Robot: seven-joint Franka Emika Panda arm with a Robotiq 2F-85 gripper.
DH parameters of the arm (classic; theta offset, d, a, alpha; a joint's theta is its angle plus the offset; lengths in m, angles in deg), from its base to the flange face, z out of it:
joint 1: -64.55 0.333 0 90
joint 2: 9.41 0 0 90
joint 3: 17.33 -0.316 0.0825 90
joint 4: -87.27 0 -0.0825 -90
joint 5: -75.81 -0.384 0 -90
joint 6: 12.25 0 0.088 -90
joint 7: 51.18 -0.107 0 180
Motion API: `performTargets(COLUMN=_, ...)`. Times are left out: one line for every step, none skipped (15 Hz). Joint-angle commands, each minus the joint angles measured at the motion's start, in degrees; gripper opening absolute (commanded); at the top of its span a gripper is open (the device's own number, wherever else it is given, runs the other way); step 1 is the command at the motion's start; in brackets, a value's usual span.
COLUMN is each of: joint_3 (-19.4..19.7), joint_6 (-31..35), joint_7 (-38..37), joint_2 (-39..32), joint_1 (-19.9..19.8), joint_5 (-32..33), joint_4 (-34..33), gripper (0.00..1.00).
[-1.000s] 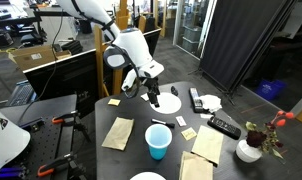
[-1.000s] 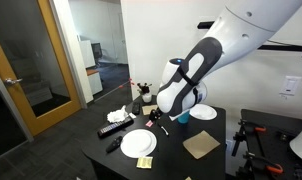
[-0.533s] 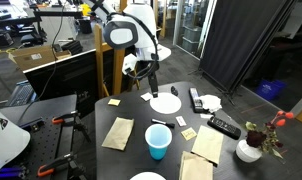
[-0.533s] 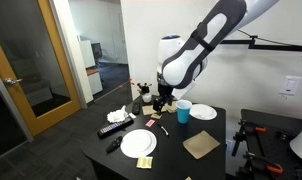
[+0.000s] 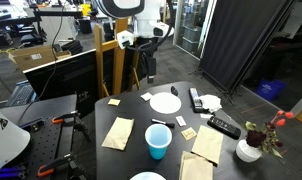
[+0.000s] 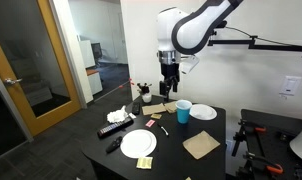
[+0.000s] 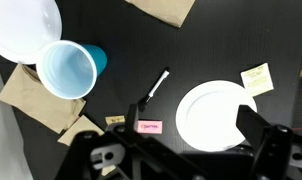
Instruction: Remove the pen from the cup and put it on the table
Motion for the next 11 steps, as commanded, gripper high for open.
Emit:
performTargets(joint_3=-15.1, joint_6=-7.0, joint_7=-0.2, joint_2=5.5, joint_1=-14.8, joint_5=1.0, joint_4=-0.1, gripper=1.0)
performTargets(joint_3=-18.4, joint_6=-8.3, joint_7=0.3, joint_2=6.1, joint_1=-18.1, joint_5=0.3, joint_4=-0.1, gripper=1.0)
performTargets(joint_3=-21.0, joint_6=-5.5, joint_7=-0.7, joint_2=4.4, joint_1=-20.5, joint_5=1.4, joint_4=-0.3, gripper=1.0)
performTargets(joint_3=-23.0, joint_6=-6.4, joint_7=-0.5, joint_2=5.0, joint_1=-22.4, joint_5=1.1, joint_4=-0.3, gripper=1.0)
performTargets(joint_3=-23.8, joint_6=-6.8, joint_7=-0.4, joint_2=5.3, joint_1=-23.3, joint_5=1.0, joint_4=-0.3, gripper=1.0)
performTargets(joint_3=-24.1, joint_6=-6.9, joint_7=-0.4, joint_2=5.4, joint_1=-23.6, joint_5=1.0, joint_4=-0.3, gripper=1.0)
performTargets(joint_3=-24.1, joint_6=-6.9, joint_7=-0.3, joint_2=5.4, joint_1=-23.7, joint_5=1.0, joint_4=-0.3, gripper=1.0)
performTargets(joint_3=-24.2, joint_6=-6.9, joint_7=-0.3, joint_2=5.4, joint_1=-23.7, joint_5=1.0, joint_4=-0.2, gripper=1.0)
performTargets(joint_3=-24.2, joint_6=-6.9, joint_7=-0.3, joint_2=5.4, joint_1=-23.7, joint_5=1.0, joint_4=-0.2, gripper=1.0)
performTargets(joint_3=-24.2, joint_6=-6.9, joint_7=-0.3, joint_2=5.4, joint_1=-23.7, joint_5=1.0, joint_4=-0.2, gripper=1.0)
performTargets(joint_3=-24.2, joint_6=-6.9, joint_7=-0.3, joint_2=5.4, joint_1=-23.7, joint_5=1.0, joint_4=-0.2, gripper=1.0)
